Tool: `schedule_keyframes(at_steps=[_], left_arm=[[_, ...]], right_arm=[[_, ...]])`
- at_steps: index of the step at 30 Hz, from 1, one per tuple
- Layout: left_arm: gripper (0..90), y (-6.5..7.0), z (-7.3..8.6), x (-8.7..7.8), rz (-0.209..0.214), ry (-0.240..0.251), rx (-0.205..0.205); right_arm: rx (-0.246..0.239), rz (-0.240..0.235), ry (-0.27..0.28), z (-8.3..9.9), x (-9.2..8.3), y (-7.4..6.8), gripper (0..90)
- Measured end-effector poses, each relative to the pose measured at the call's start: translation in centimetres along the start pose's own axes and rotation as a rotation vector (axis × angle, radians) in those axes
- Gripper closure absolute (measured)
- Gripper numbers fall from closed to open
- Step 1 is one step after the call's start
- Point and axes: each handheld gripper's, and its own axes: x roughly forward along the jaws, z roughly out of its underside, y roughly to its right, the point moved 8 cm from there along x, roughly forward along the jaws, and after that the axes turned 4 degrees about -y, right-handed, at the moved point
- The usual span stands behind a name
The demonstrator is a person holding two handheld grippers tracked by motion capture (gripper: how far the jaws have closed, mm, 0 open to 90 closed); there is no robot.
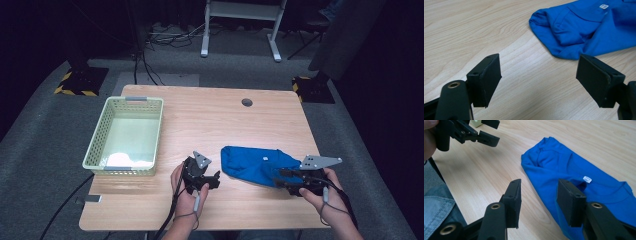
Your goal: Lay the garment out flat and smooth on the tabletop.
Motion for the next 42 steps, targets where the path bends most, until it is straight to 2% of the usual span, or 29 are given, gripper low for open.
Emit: schedule_keyframes(at_steps=[4,6,10,16,24,28,31,32,33,36,37,40,42], left_arm=[[19.9,0.0,-0.1,0.1,0.002,0.0,0.001],[19.9,0.0,-0.1,0.1,0.003,0.0,0.001],[19.8,0.0,-0.1,0.2,0.004,-0.002,0.002],[19.9,0.0,-0.1,0.0,0.003,0.004,0.0],[19.8,0.0,-0.1,0.1,0.005,-0.001,0.004],[19.8,-0.1,-0.1,0.1,0.006,0.002,0.001],[19.7,-0.1,-0.1,0.0,0.006,0.003,-0.002],[19.8,-0.1,-0.1,0.0,0.006,0.004,-0.002],[19.7,-0.1,-0.1,0.0,0.006,0.005,-0.003],[19.8,-0.1,-0.2,-0.1,0.007,0.005,-0.002],[19.7,-0.1,-0.2,-0.1,0.008,0.005,-0.002],[19.7,0.0,-0.2,-0.1,0.007,0.007,0.001],[19.7,0.1,-0.2,-0.1,0.009,0.008,0.002]], right_arm=[[-0.004,0.019,0.011,0.1,0.2,0.3,51.3],[-0.01,0.045,0.032,-0.2,0.3,0.7,47.7],[-0.003,0.074,0.06,-1.0,0.5,1.3,47.4],[0.0,0.106,0.045,-2.2,2.0,2.6,46.9],[0.038,0.148,-0.001,-3.4,4.6,4.7,44.4],[0.061,0.168,-0.063,-2.8,6.1,5.5,42.5],[0.102,0.172,-0.123,-1.6,7.1,5.9,41.4],[0.116,0.168,-0.134,-1.4,7.3,5.9,43.3],[0.131,0.158,-0.153,-0.9,7.4,5.8,49.6],[0.118,0.097,-0.204,0.1,7.2,5.0,80.8],[0.113,0.087,-0.208,0.2,7.0,4.6,85.3],[0.073,0.081,-0.187,0.1,5.6,3.3,86.8],[0.033,0.073,-0.159,0.0,4.3,2.0,86.9]])
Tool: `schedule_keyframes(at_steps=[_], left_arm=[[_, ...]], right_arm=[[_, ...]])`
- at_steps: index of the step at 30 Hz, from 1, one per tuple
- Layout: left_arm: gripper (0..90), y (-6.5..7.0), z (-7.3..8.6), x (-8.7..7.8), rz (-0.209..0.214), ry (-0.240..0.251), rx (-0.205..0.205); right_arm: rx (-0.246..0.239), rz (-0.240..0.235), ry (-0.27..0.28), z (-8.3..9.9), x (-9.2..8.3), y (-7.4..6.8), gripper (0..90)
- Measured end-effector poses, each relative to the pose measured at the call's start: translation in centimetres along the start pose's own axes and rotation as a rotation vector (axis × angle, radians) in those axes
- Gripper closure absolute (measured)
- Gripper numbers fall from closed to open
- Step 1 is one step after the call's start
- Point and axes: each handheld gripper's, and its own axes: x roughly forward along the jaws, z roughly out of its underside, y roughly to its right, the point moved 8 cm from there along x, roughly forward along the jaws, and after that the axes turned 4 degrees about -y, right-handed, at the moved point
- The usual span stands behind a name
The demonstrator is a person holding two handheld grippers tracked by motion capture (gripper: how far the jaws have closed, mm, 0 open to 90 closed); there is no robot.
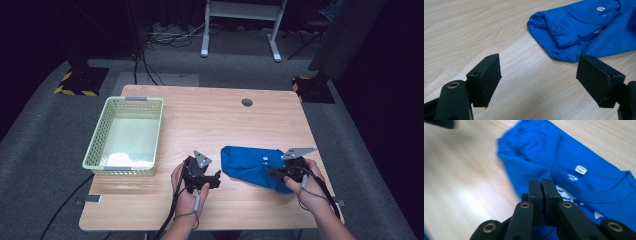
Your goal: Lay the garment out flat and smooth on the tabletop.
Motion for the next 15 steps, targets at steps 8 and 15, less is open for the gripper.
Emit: schedule_keyframes(at_steps=[8,15], left_arm=[[19.7,0.3,0.0,0.1,0.002,-0.003,0.005],[19.7,0.5,-0.1,-0.1,0.003,0.001,0.011]], right_arm=[[-0.082,-0.188,-0.055,3.3,-3.6,-5.6,65.6],[-0.028,-0.041,0.06,1.6,-4.2,-3.2,56.5]])
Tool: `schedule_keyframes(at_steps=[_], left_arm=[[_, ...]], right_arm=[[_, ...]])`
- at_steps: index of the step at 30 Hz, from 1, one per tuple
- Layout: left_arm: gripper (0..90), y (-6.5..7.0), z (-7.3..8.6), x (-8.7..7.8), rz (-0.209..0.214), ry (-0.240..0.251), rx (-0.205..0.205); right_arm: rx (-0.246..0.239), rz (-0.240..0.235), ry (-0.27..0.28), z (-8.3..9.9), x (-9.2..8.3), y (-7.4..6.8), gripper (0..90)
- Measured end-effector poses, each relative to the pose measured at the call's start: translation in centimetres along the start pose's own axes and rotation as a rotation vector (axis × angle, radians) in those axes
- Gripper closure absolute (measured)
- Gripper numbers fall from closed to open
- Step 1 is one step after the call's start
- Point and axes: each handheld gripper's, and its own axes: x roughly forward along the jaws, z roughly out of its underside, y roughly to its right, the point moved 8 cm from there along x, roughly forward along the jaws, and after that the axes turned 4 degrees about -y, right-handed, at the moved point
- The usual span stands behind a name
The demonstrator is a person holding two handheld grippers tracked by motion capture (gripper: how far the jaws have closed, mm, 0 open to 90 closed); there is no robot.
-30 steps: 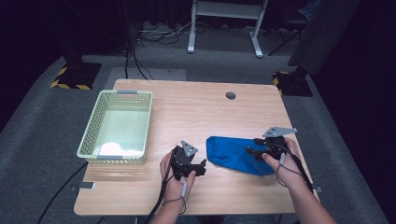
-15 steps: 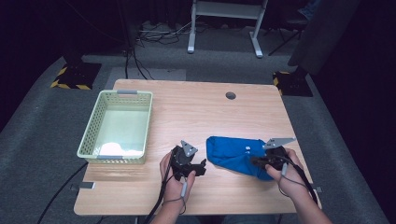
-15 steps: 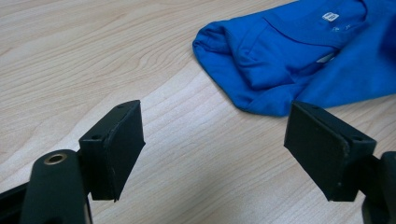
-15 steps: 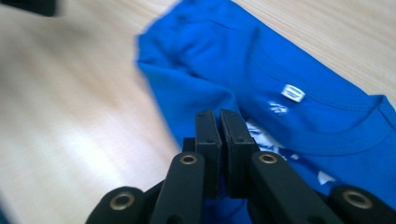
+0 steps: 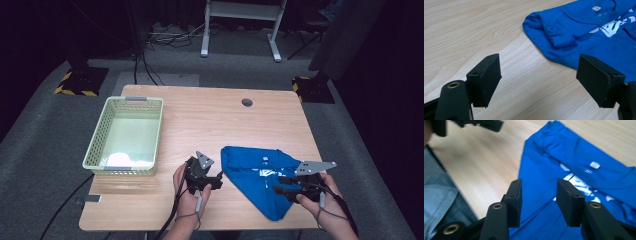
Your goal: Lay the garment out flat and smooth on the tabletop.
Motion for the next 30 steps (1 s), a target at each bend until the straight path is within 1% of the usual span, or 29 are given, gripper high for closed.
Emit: schedule_keyframes(at_steps=[4,8,9,12,20,23,29,30], left_arm=[[19.7,-0.4,0.1,0.0,-0.002,0.0,-0.008],[19.7,-0.5,0.2,-0.1,-0.002,0.0,-0.009],[19.7,-0.6,0.2,-0.1,-0.001,0.0,-0.01],[19.7,-0.6,0.2,-0.2,-0.003,0.002,-0.012],[19.7,-0.8,0.4,-0.5,-0.005,0.001,-0.016],[19.7,-1.0,0.5,-0.5,-0.008,-0.001,-0.018],[19.7,-1.0,0.5,-0.5,-0.007,0.0,-0.018],[19.7,-1.0,0.5,-0.5,-0.005,-0.001,-0.018]], right_arm=[[0.001,0.042,0.0,-0.3,1.4,0.9,55.3],[0.0,0.103,0.004,-0.5,2.5,1.9,49.5],[0.002,0.113,0.003,-0.5,2.7,2.1,48.1],[0.006,0.136,0.002,-0.5,3.4,2.7,47.9],[0.027,0.126,-0.018,0.2,6.2,3.4,48.9],[0.032,0.115,-0.024,0.4,7.3,3.6,45.7],[0.037,0.105,-0.048,0.9,8.8,4.0,46.0],[0.045,0.096,-0.054,1.0,9.1,4.0,45.6]])
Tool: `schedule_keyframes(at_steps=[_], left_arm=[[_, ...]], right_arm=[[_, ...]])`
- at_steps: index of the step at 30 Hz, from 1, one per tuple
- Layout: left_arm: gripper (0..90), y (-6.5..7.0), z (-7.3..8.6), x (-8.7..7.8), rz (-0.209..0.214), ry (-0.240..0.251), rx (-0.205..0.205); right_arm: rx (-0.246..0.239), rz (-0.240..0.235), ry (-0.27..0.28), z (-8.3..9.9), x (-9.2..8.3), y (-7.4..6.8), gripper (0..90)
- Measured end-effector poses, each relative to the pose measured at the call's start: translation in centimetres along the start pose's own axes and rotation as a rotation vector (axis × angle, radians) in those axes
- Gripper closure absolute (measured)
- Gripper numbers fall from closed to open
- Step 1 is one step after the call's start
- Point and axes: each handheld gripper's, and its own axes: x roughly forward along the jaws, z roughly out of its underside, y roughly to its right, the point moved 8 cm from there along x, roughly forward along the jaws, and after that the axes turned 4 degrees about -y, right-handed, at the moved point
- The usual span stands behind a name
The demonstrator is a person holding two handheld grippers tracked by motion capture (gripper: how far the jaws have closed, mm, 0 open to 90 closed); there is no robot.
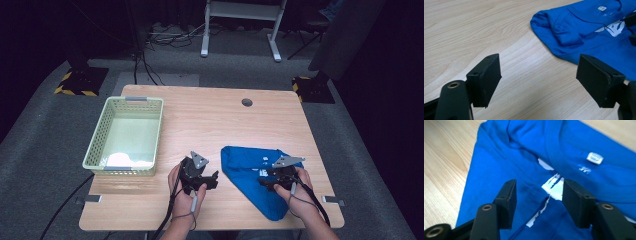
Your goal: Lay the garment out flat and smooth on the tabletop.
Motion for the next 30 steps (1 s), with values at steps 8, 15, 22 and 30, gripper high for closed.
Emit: schedule_keyframes(at_steps=[8,15,22,30], left_arm=[[19.7,0.1,-0.1,-0.2,0.002,0.004,0.001],[19.6,0.2,-0.1,-0.2,0.006,0.006,0.003],[19.5,0.3,-0.3,-0.3,0.008,0.012,0.003],[19.4,0.3,-0.4,-0.3,0.012,0.014,0.014]], right_arm=[[-0.036,-0.054,-0.015,0.5,0.4,-0.8,84.3],[-0.063,-0.047,0.02,-0.2,-1.3,-1.5,87.3],[-0.096,-0.042,0.054,-1.0,-2.9,-2.8,87.2],[-0.147,-0.05,0.07,-1.7,-3.9,-4.7,87.2]])
